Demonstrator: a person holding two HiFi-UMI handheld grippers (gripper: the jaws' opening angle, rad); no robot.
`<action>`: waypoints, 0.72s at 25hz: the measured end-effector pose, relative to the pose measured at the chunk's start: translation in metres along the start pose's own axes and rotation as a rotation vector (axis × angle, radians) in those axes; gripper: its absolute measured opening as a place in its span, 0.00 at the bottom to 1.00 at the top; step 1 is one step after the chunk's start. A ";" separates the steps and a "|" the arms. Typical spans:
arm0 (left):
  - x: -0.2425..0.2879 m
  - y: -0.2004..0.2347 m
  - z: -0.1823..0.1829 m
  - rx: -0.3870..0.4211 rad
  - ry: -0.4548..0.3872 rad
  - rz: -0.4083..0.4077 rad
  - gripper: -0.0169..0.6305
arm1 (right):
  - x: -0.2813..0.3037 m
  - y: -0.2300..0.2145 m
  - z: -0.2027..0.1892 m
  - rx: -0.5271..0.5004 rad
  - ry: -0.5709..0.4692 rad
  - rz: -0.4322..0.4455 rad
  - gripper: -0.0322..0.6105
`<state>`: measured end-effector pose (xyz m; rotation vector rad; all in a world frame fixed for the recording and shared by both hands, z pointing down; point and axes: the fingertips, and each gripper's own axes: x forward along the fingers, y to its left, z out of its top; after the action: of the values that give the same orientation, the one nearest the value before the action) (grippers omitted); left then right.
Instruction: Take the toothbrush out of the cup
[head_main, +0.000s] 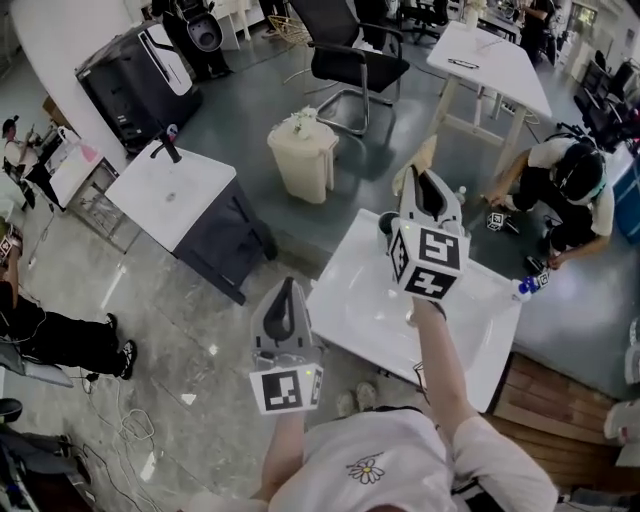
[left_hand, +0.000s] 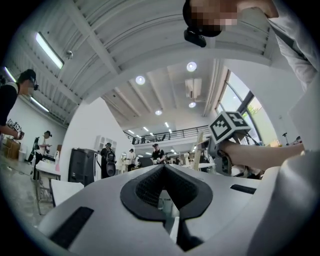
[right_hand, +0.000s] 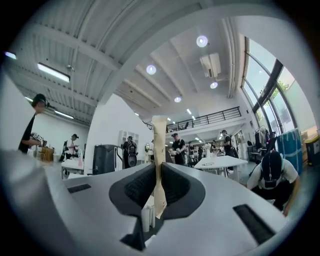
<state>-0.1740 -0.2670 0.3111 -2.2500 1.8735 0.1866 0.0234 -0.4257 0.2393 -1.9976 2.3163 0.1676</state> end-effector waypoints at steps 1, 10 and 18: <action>-0.001 0.000 0.005 -0.004 -0.009 0.005 0.05 | -0.013 0.001 0.013 0.003 -0.043 0.010 0.10; -0.016 0.001 0.049 -0.007 -0.069 0.034 0.05 | -0.130 0.030 0.057 -0.046 -0.307 0.088 0.10; -0.027 -0.004 0.071 0.004 -0.122 0.011 0.05 | -0.176 0.051 0.022 -0.067 -0.295 0.161 0.10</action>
<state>-0.1721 -0.2237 0.2483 -2.1740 1.8220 0.3138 -0.0013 -0.2430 0.2425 -1.6765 2.3019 0.5192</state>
